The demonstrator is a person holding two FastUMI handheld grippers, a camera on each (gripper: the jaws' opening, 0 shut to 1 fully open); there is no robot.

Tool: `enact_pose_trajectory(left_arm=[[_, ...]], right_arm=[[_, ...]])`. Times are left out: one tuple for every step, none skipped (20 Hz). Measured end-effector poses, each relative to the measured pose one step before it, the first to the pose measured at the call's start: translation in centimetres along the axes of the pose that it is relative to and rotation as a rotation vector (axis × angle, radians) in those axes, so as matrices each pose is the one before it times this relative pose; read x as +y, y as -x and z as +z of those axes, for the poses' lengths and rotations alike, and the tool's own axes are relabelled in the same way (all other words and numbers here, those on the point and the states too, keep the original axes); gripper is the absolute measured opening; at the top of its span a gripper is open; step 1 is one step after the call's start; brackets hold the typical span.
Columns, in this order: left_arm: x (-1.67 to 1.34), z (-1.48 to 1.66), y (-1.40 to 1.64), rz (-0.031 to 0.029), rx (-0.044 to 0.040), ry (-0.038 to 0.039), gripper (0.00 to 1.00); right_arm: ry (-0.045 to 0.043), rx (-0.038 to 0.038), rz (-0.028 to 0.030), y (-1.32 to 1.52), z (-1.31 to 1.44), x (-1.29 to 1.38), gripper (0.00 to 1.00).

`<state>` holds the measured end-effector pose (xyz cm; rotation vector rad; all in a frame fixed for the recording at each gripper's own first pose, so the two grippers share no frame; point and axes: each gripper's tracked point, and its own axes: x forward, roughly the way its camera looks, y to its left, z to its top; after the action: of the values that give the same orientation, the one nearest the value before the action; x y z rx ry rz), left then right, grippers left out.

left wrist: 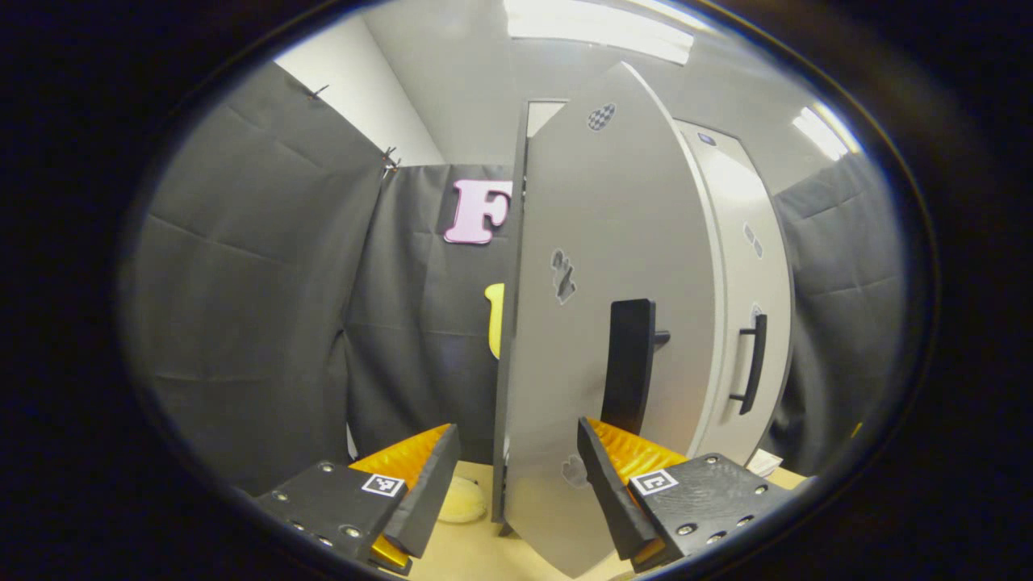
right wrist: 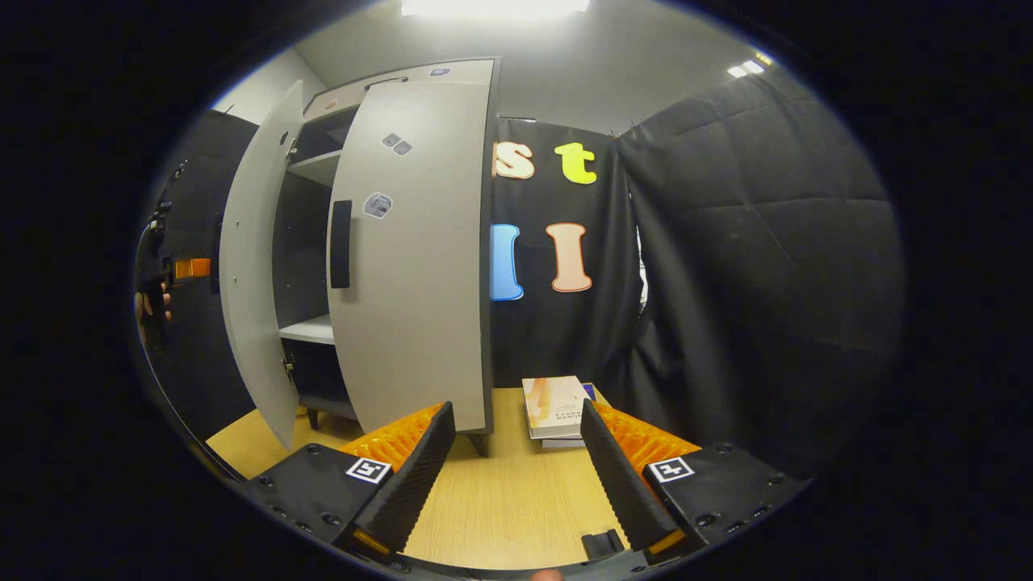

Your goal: Grasp the bottle in the cabinet with the left hand and place it on the coaster, then close the right door with the right hand and the left door with the left hand.

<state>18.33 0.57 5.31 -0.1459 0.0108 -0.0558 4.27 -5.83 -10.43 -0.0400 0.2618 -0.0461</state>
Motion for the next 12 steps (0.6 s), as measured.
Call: enact_pose_trajectory(left_arm=[[-0.497, -0.299, -0.309, -0.00294, 0.00325, 0.00261, 0.84], [-0.529, -0.212, -0.44, -0.00601, 0.0029, 0.00828, 0.84], [-0.837, -0.356, -0.316, -0.01329, 0.0048, 0.01405, 0.87], [-0.784, -0.383, -0.512, -0.01412, 0.00631, 0.01568, 0.87], [-0.765, -0.464, -0.301, -0.01215, 0.00649, 0.01241, 0.87], [-0.854, -0.249, -0.515, -0.01157, 0.00412, 0.00544, 0.87], [-0.773, -0.23, -0.484, -0.00998, -0.00031, -0.00226, 0.84], [-0.763, -0.151, -0.573, -0.01157, -0.00515, -0.00923, 0.87], [-0.53, -0.261, -0.133, -0.0093, -0.0073, -0.01086, 0.84], [-0.305, -0.199, -0.147, -0.00255, -0.00421, -0.01251, 0.86], [-0.258, -0.196, 0.028, 0.00212, -0.00326, -0.01572, 0.84], [0.014, -0.101, 0.131, 0.005, -0.00257, -0.01426, 0.86]], right_arm=[[0.00693, 0.00069, -0.00459, 0.192, -0.132, -0.31, 1.0], [0.00569, 0.00323, -0.00471, 0.233, -0.119, -0.334, 1.0], [-0.00073, 0.00257, -0.0016, 0.136, -0.095, -0.175, 1.0], [-0.00521, 0.00274, 0.0019, 0.131, -0.148, -0.031, 1.0], [-0.00321, 0.00303, 0.00245, 0.112, -0.145, -0.001, 1.0], [0.00159, 0.00194, -0.00019, 0.06, -0.136, -0.097, 1.0], [0.00421, 0.00101, 0.00098, 0.022, -0.159, -0.04, 1.0], [0.00309, 0.00253, 0.00352, 0.117, -0.143, 0.009, 1.0], [0.00022, 0.00234, 0.00777, 0.207, -0.277, 0.159, 0.99], [-0.00284, 0.0012, 0.00996, 0.1, -0.064, 0.158, 1.0], [-0.00305, 0.00022, 0.00981, -0.164, -0.098, 0.154, 1.0], [-0.00232, -0.00124, 0.01124, -0.086, 0.071, 0.163, 1.0]])
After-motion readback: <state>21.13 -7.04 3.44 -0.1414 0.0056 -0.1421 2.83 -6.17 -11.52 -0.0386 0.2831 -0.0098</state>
